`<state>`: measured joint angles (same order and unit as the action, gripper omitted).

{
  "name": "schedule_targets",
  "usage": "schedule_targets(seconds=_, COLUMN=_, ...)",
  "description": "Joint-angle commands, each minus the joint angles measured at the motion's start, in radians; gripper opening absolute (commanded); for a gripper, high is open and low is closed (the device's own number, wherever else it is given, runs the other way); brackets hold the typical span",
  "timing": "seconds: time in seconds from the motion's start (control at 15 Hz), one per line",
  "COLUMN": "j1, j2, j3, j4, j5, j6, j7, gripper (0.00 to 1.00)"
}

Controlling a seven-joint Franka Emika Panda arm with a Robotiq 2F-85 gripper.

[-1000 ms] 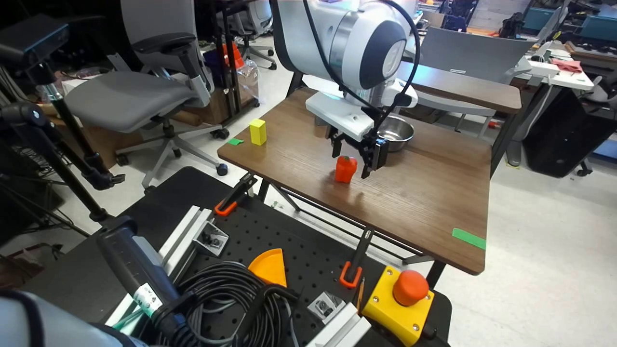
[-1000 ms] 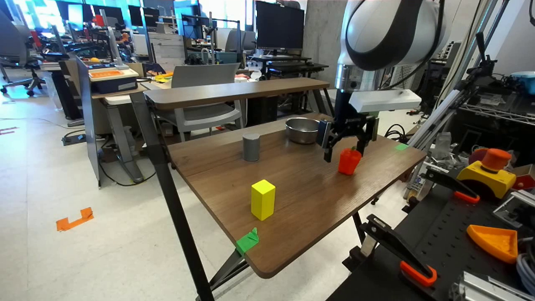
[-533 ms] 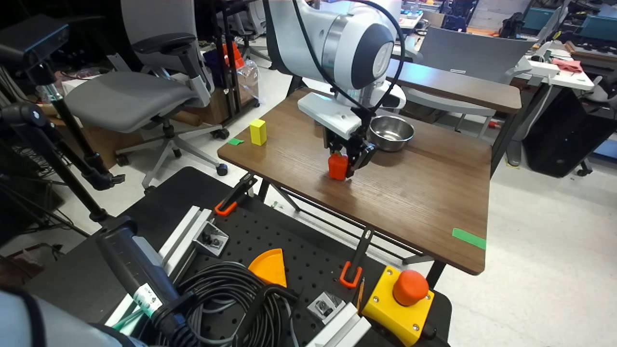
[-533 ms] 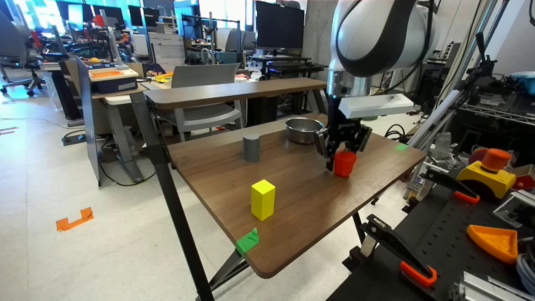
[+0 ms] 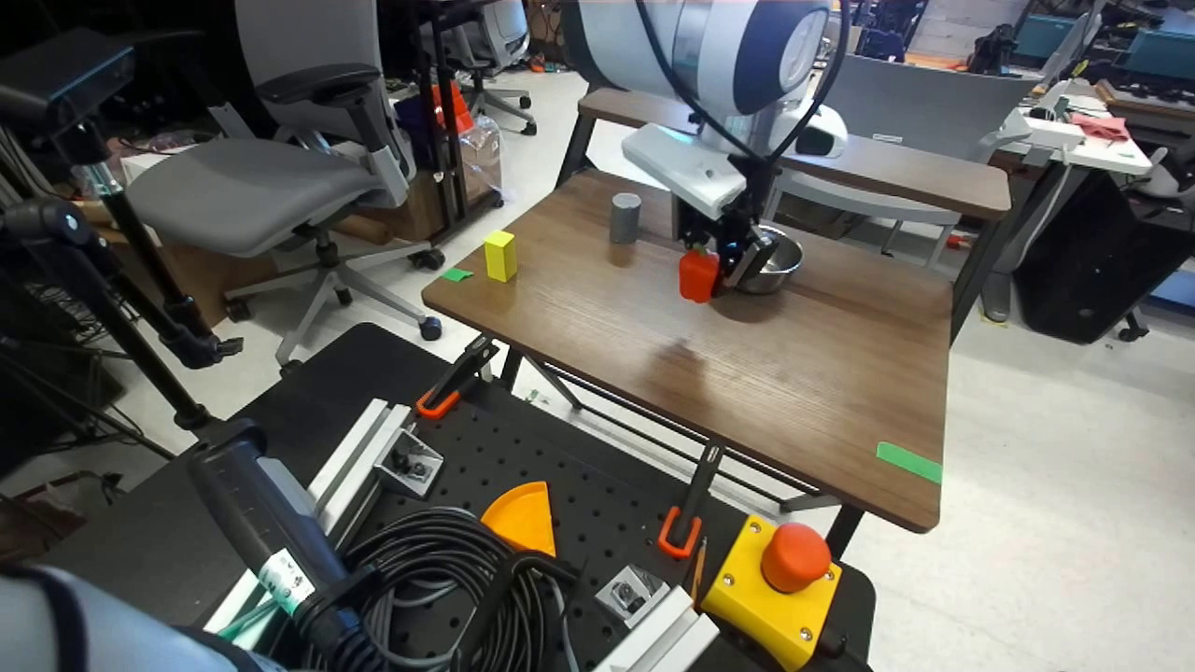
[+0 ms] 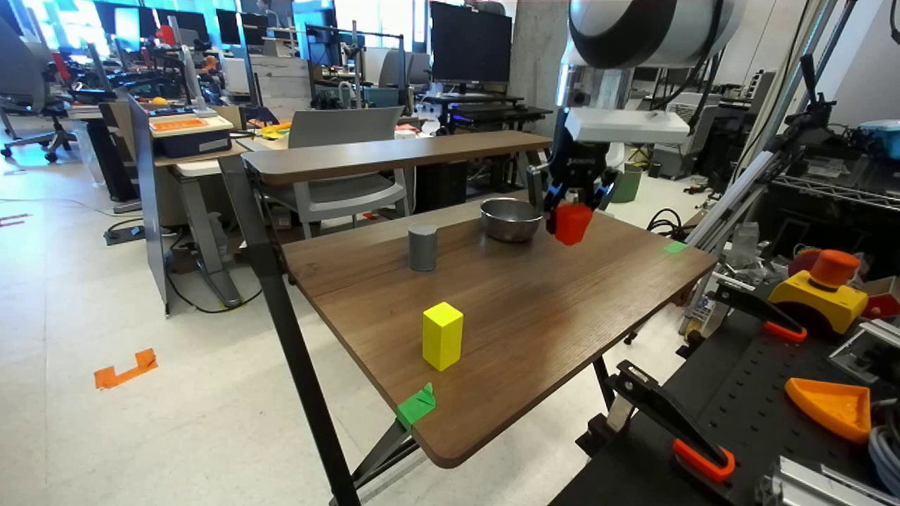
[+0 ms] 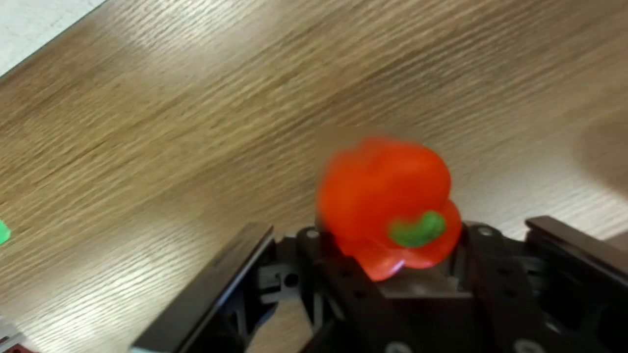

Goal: Move the red pepper to the right

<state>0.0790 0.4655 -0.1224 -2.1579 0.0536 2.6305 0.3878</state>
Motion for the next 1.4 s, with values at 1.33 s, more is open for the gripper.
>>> schedule_targets(seconds=1.33, j1=-0.275, j2=0.452, j3=-0.105, j4=0.702, j5=0.110, j6=-0.400, j7=0.113, gripper=0.17)
